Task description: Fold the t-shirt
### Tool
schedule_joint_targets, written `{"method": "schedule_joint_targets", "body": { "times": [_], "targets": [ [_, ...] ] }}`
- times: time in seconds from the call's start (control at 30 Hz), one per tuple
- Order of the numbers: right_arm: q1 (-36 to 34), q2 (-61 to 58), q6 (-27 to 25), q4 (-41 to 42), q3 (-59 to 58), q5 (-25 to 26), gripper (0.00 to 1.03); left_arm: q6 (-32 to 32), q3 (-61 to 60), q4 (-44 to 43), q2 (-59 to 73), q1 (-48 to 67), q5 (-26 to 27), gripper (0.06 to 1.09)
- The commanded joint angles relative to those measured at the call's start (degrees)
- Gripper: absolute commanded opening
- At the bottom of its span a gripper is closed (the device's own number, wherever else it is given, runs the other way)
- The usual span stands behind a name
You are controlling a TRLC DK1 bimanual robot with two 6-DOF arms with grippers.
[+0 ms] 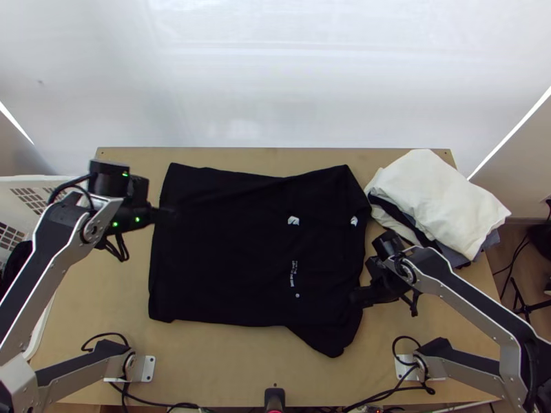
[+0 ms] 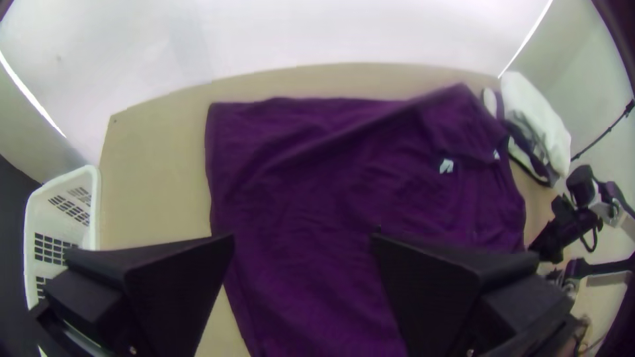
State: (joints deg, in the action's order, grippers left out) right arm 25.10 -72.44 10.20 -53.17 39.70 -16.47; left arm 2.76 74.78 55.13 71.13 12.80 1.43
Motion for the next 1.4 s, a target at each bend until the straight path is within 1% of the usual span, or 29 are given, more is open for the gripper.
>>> {"method": "schedule_joint_targets", "body": {
  "times": [0.0, 0.03, 0.07, 0.1, 0.2, 0.27, 0.33, 0.37, 0.47, 0.57, 0.67, 0.77, 0.87, 1.0, 1.13, 1.2, 1.27, 1.37],
  "targets": [
    [1.53, -1.47, -0.18, 1.75, -0.33, -0.05, 0.38, -7.07, -2.1, 11.93, 1.73, 0.65, -0.03, 1.04],
    [1.62, -1.56, -0.09, 1.75, -0.42, -0.05, 0.38, -8.21, -2.63, 12.28, 1.73, 0.65, -0.03, 1.04],
    [1.97, -1.65, -0.26, 1.84, -0.59, -0.05, 0.36, -9.09, -3.06, 12.28, 1.82, 0.56, -0.03, 1.04],
    [2.58, -1.56, -0.35, 2.19, -0.68, -0.05, 0.3, -9.71, -3.15, 12.37, 1.9, 0.3, -0.03, 1.04],
    [3.37, -1.3, -0.53, 2.63, -1.03, -0.05, 0.23, -12.34, -3.15, 12.81, 2.61, -0.84, -0.03, 1.04],
    [3.81, -1.03, -0.62, 2.89, -1.12, 0.03, 0.19, -15.86, -3.15, 13.51, 2.61, -1.2, -0.03, 1.04],
    [4.08, -0.24, -1.23, 3.95, -1.38, 0.03, 0.07, -19.11, -1.92, 14.83, 2.87, -2.34, -0.55, 1.04],
    [4.16, 0.55, -1.32, 4.83, -1.73, 0.03, 0.03, -21.31, -1.04, 16.94, 3.22, -2.78, -0.55, 1.04],
    [4.52, 1.17, -1.41, 5.53, -2.09, 0.03, 0.03, -26.58, 0.63, 24.32, 4.45, -3.13, -0.99, 1.04],
    [4.78, 1.08, -1.41, 5.53, -2.0, 0.03, 0.03, -29.13, -0.43, 30.47, 5.33, -0.67, -5.21, 1.04],
    [4.78, 1.08, -1.32, 5.53, -1.73, 0.03, 0.03, -35.11, -4.38, 30.82, 2.17, 0.91, -6.88, 1.04],
    [4.52, 1.17, -1.32, 5.53, -1.73, 0.03, 0.03, -38.27, -8.43, 31.17, -0.47, 3.99, -7.76, 1.04],
    [4.52, 1.25, -1.14, 5.53, -1.82, 0.03, 0.03, -38.27, -13.88, 30.91, -0.91, 7.33, -7.76, 1.04],
    [4.52, 1.34, -0.97, 5.44, -1.38, 0.03, 0.03, -36.16, -19.24, 27.83, 1.38, 7.86, -6.97, 1.04],
    [4.6, 1.43, -0.79, 5.53, -1.12, 0.03, 0.03, -33.88, -23.19, 24.76, 2.17, 6.8, -4.68, 1.04],
    [4.78, 1.43, -0.7, 5.53, -1.21, 0.03, 0.03, -33.44, -25.3, 21.95, 2.87, 5.66, -4.51, 1.04],
    [4.96, 1.52, -0.44, 5.44, -1.21, 0.03, 0.03, -33.09, -26.36, 20.72, 3.13, 4.52, -2.93, 1.04],
    [5.4, 1.43, -0.35, 5.53, -1.21, 0.03, 0.03, -33.0, -28.73, 17.73, 4.1, 2.5, -2.75, 1.04]
  ]
}}
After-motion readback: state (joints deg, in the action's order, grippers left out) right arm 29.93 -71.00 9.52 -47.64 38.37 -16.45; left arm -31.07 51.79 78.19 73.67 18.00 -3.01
